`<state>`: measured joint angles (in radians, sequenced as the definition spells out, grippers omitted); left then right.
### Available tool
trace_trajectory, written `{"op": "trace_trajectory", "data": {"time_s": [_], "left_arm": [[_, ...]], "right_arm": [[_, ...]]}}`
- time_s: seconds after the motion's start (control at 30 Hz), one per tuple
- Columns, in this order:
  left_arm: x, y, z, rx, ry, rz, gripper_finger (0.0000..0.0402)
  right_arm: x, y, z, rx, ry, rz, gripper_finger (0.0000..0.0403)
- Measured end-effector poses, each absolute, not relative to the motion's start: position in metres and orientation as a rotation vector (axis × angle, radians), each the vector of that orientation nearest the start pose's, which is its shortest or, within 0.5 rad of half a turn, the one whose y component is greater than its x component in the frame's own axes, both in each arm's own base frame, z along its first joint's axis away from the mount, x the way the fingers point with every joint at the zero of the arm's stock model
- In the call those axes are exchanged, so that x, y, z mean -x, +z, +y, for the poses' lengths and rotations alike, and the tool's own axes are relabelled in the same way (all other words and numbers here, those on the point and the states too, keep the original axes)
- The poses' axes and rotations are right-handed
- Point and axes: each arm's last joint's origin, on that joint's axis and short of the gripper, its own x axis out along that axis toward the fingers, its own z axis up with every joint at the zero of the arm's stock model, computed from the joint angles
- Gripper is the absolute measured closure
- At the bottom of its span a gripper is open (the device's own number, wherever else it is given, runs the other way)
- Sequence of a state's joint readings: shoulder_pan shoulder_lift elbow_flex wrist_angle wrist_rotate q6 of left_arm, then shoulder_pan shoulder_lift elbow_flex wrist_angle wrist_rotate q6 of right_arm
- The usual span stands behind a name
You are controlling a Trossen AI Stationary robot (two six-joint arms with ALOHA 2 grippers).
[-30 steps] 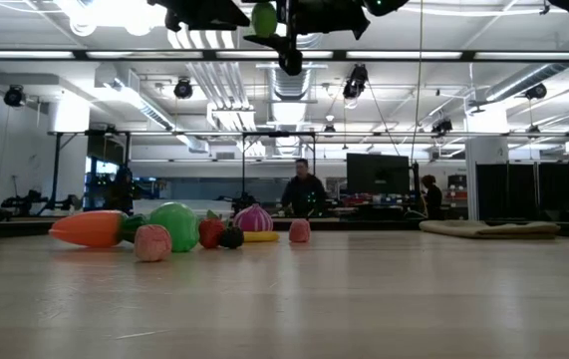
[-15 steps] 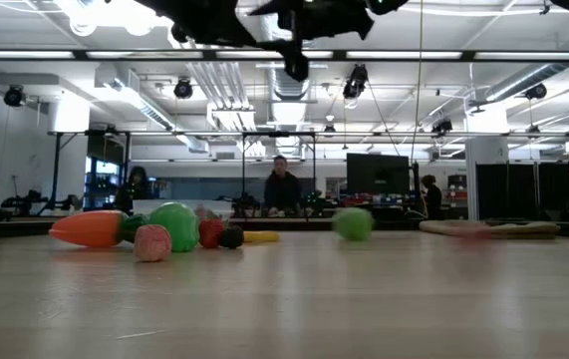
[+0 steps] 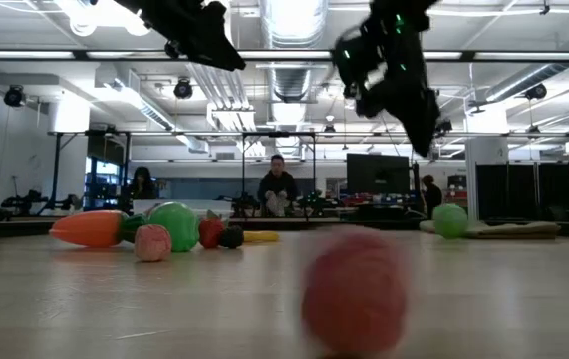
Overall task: Pick and placing Produce into tupperware
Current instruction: Put the cabbage into the transparent bin
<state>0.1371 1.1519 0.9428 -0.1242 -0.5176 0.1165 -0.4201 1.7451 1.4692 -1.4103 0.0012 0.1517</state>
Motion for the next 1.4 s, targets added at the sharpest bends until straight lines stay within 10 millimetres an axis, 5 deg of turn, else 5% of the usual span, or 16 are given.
{"op": "trace_trajectory", "data": {"time_s": [0.13, 0.43, 0.9, 1.4], "left_arm": [[-0.244, 0.325, 0.048, -0.144, 0.634, 0.357, 0.0209], [-0.243, 0.324, 0.046, -0.133, 0.616, 0.366, 0.0209], [-0.243, 0.323, 0.046, -0.072, 0.620, 0.363, 0.0209], [-0.243, 0.325, 0.046, -0.068, 0.620, 0.355, 0.0209]], "right_arm": [[-0.264, 0.235, -0.118, -0.507, -0.503, 1.625, 0.0133], [-0.268, 0.199, -0.127, -0.407, -0.613, 1.543, 0.0100], [-0.270, 0.169, -0.122, -0.570, -0.617, 1.446, 0.0063], [-0.282, 0.161, -0.127, -0.490, -0.593, 1.317, 0.0066]]}}
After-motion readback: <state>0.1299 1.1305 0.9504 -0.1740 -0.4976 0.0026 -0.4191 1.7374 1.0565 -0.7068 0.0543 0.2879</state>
